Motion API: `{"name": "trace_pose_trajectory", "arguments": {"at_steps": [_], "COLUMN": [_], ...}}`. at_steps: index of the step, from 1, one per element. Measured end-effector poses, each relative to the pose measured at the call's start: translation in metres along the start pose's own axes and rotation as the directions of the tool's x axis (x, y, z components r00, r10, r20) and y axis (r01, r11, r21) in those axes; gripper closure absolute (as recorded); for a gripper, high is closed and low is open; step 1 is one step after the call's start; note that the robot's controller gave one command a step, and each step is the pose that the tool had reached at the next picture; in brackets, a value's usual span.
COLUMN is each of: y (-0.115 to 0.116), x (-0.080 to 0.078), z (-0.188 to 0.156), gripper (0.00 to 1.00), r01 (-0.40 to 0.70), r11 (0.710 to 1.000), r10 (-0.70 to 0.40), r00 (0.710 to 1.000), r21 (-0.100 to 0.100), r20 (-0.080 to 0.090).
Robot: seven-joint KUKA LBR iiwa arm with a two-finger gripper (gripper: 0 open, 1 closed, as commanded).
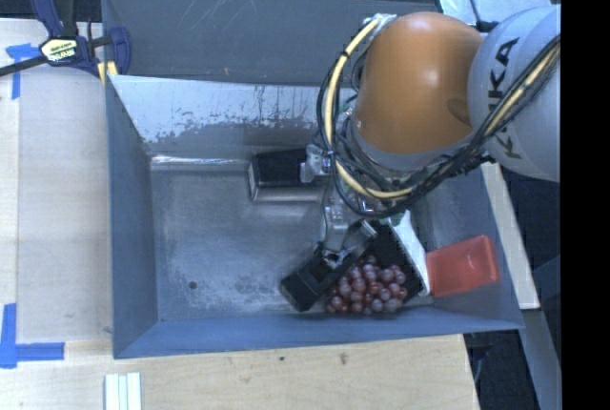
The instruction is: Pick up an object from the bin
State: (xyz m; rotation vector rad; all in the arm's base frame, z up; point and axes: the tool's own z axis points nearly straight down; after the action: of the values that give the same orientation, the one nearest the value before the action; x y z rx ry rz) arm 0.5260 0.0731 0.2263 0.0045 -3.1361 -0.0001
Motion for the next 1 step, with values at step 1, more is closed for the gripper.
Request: {"name": "trace_pose_trajectory", "arguments": {"at_steps": [1], "y": [-0.0005], "x": [-0.0016], "z": [-0.0046], "gripper": [0.00], "r01": [-0.002], "r11": [1.000], "r10": [0.002], "r00": [1.000], "r21": [-0.001], "r20": [0.009]}}
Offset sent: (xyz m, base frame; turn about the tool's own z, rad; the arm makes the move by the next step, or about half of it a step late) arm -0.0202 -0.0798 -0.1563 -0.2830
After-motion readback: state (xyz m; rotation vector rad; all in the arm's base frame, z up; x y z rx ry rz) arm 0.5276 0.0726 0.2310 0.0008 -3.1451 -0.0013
